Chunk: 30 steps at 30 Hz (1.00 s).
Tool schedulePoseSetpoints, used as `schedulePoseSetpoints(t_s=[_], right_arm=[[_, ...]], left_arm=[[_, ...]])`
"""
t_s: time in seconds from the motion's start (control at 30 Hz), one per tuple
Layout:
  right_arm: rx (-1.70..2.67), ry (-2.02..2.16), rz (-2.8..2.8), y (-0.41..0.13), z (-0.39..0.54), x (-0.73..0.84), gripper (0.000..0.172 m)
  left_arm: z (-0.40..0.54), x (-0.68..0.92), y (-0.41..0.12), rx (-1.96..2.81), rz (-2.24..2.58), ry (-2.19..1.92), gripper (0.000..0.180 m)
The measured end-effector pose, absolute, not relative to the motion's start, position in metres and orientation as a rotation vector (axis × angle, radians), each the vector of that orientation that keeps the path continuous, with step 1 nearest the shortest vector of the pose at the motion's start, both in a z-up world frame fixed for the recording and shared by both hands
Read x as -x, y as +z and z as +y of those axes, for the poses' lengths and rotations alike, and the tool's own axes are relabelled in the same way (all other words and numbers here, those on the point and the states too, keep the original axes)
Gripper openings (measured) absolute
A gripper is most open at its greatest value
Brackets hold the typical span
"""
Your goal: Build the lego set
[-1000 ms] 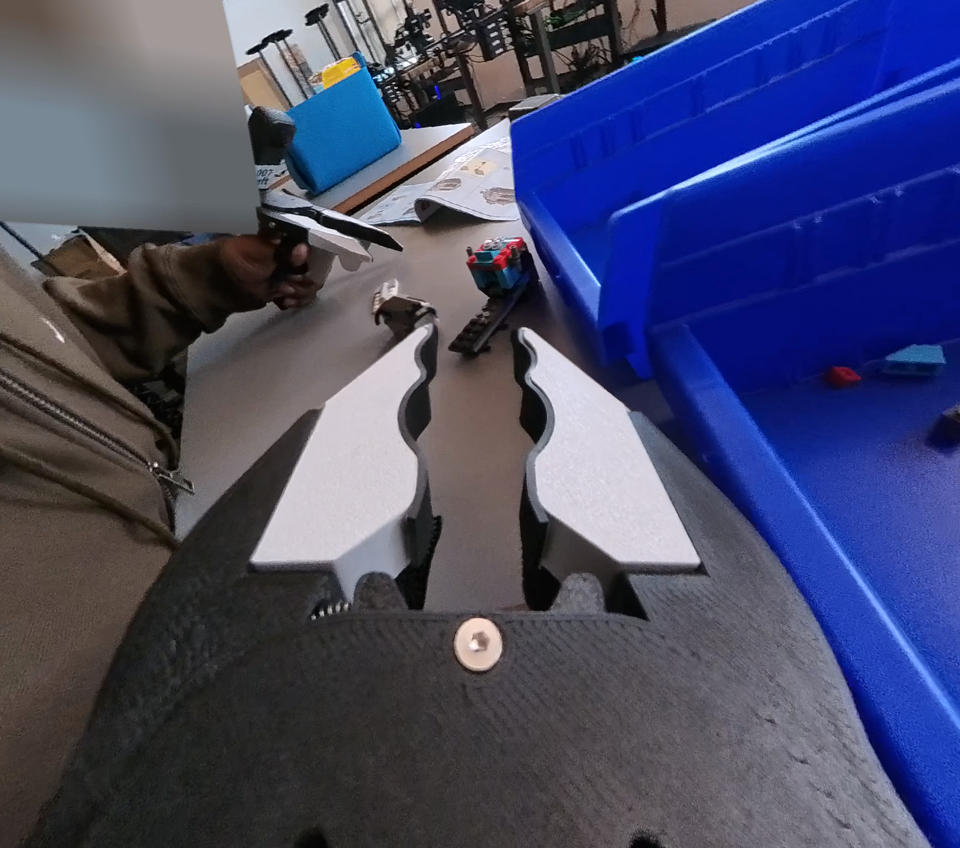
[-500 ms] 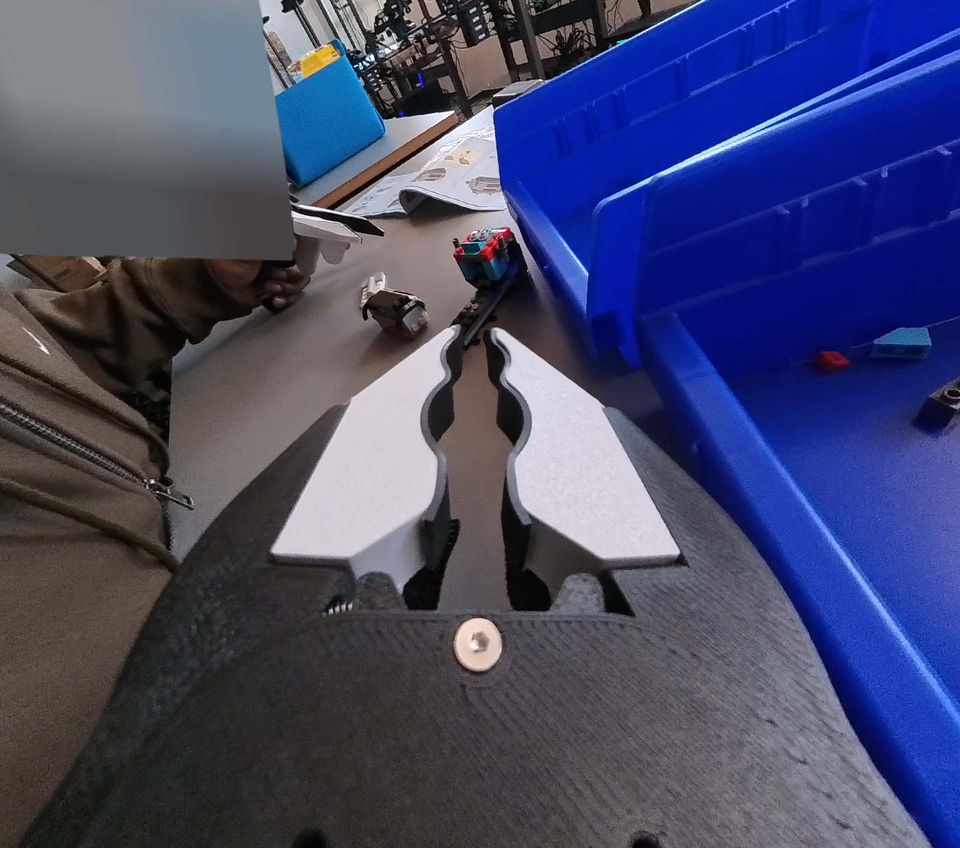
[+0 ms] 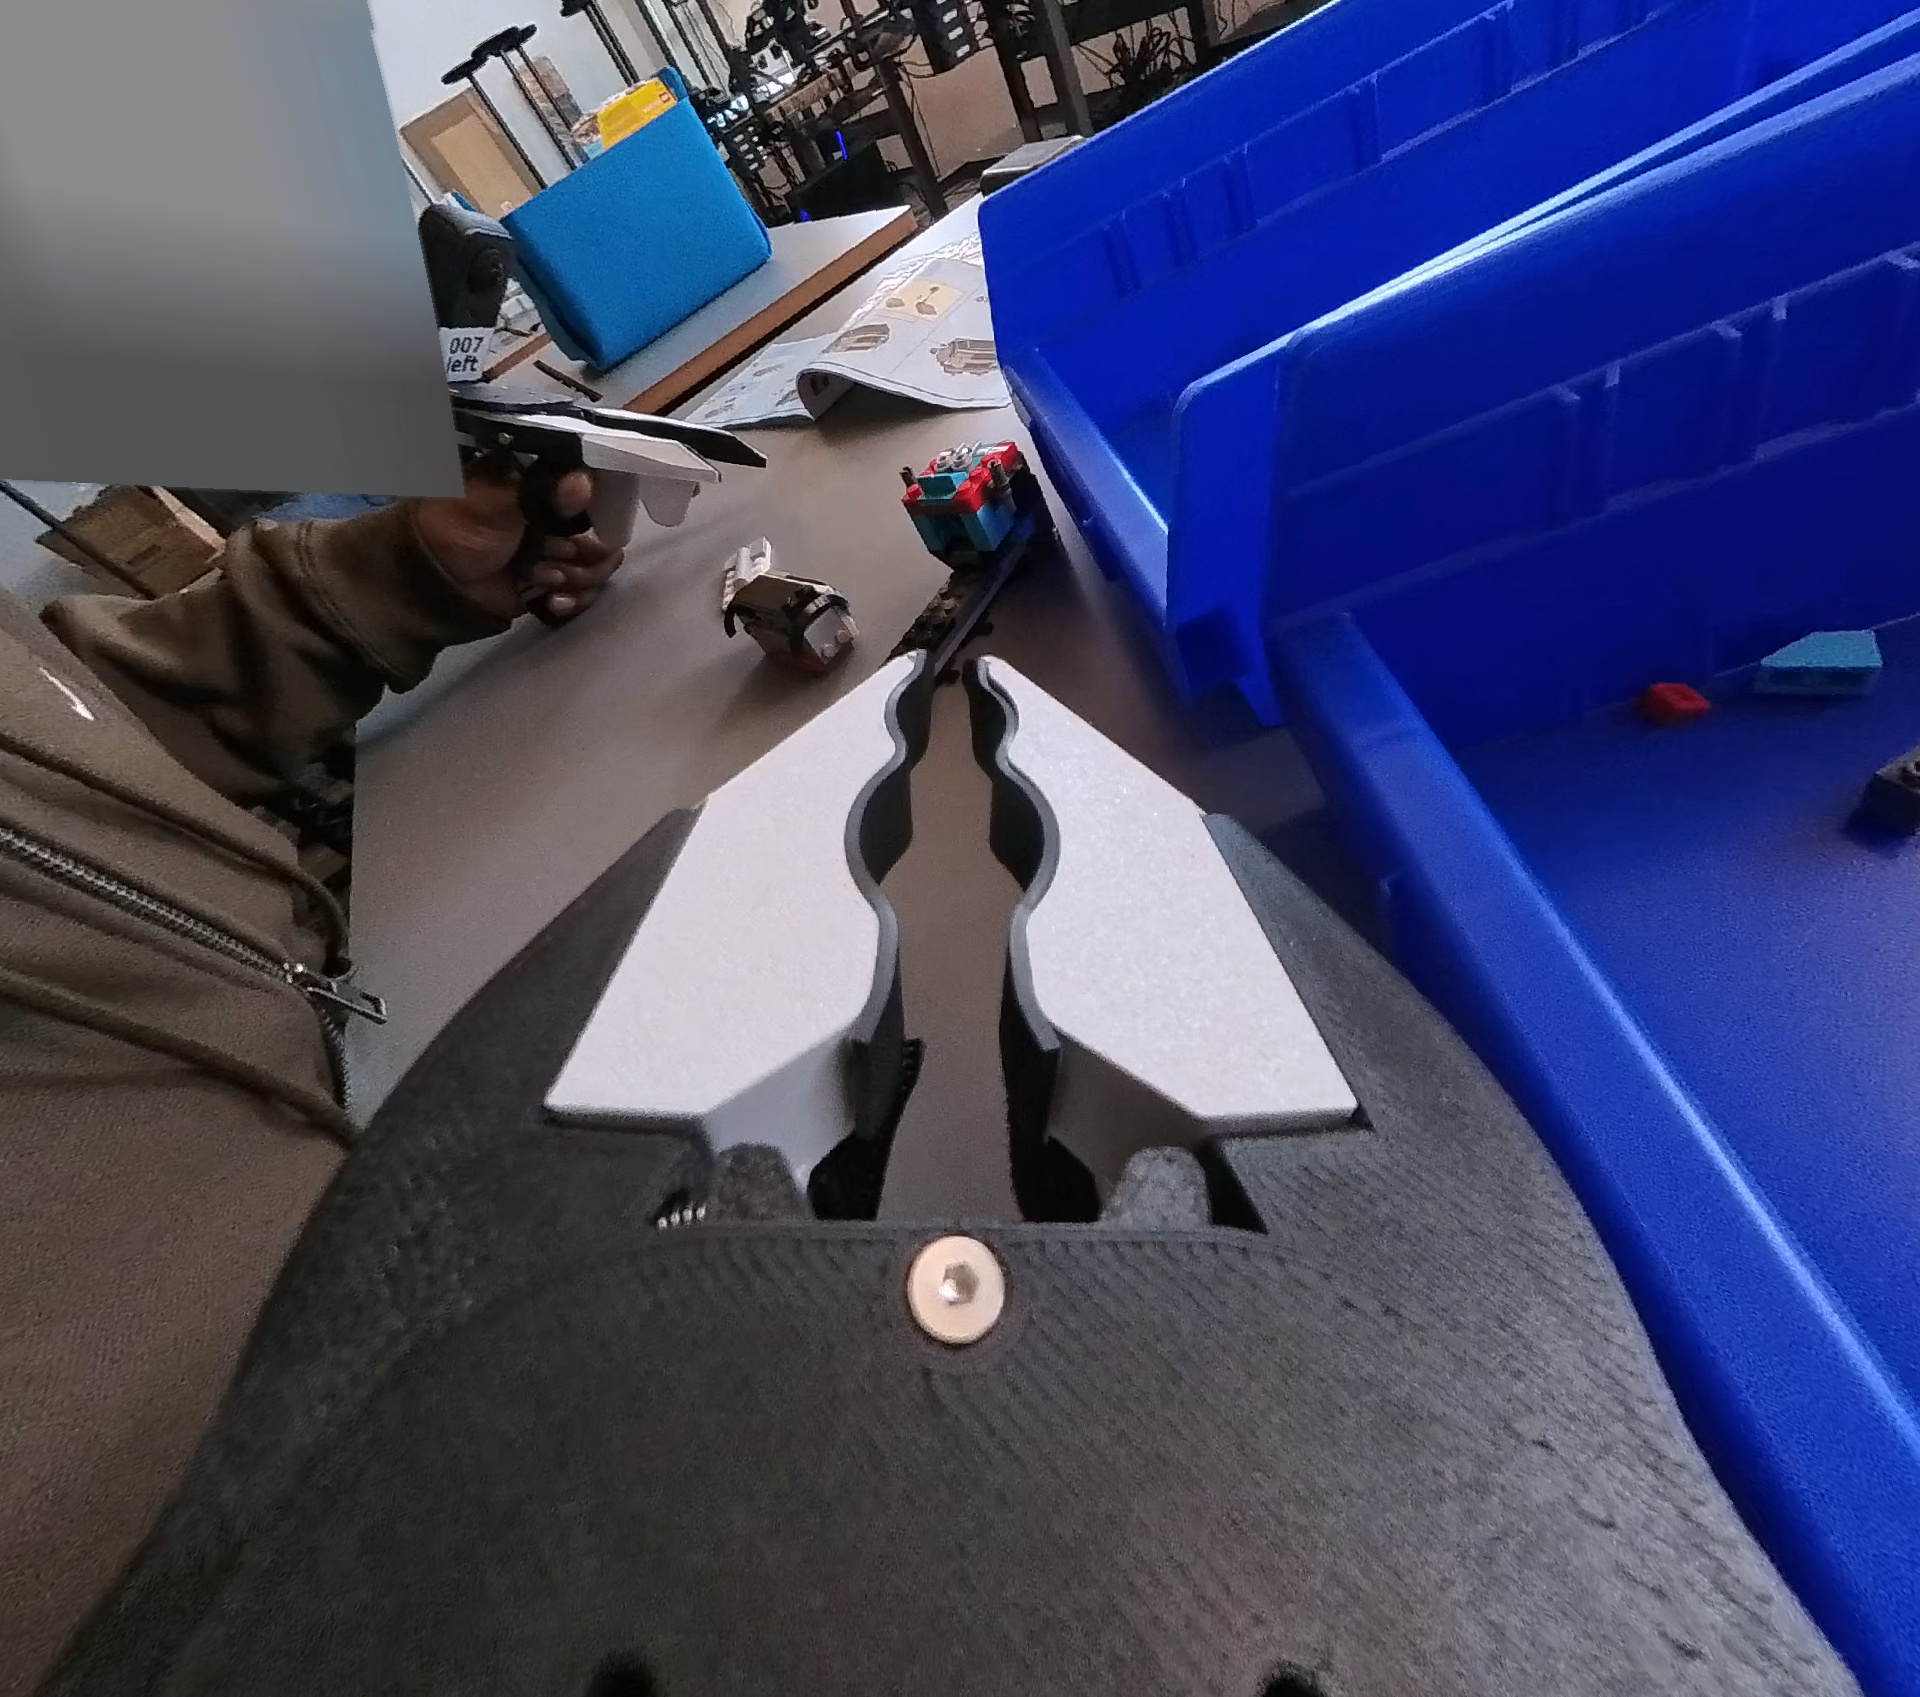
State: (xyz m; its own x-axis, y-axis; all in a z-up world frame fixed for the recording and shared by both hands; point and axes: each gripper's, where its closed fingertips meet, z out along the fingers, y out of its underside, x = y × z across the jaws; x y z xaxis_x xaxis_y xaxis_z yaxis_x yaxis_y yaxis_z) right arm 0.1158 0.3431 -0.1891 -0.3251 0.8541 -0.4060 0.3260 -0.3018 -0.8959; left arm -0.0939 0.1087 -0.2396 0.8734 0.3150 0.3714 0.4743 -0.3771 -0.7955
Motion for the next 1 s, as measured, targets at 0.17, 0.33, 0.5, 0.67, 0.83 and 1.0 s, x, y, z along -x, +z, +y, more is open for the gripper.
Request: schedulePoseSetpoints(t_s=[0.17, 0.33, 0.5, 0.67, 0.83, 1.0], right_arm=[[1.502, 1.693, -1.531, -0.190, 0.342, -0.115, 0.007], [1.474, 1.708, -1.541, -0.188, 0.339, -0.118, 0.007], [1.466, 1.705, -1.556, -0.188, 0.337, -0.126, 0.007], [1.463, 1.737, -1.577, -0.188, 0.337, -0.138, 0.007], [1.450, 1.768, -1.612, -0.188, 0.337, -0.148, 0.007], [1.442, 1.815, -1.620, -0.187, 0.339, -0.158, 0.007]], left_arm=[[0.119, 0.103, -0.208, 1.924, -0.448, -0.071, 0.062], [0.187, 0.100, -0.121, 1.932, -0.047, 0.007, 0.061], [0.294, 0.079, -0.085, 2.039, 0.420, -0.012, 0.062], [0.400, 0.047, -0.097, 2.108, 0.788, -0.173, 0.056], [0.482, 0.021, -0.142, 2.196, 1.021, -0.312, 0.049], [0.529, 0.019, -0.197, 2.330, 1.108, -0.362, 0.041]])
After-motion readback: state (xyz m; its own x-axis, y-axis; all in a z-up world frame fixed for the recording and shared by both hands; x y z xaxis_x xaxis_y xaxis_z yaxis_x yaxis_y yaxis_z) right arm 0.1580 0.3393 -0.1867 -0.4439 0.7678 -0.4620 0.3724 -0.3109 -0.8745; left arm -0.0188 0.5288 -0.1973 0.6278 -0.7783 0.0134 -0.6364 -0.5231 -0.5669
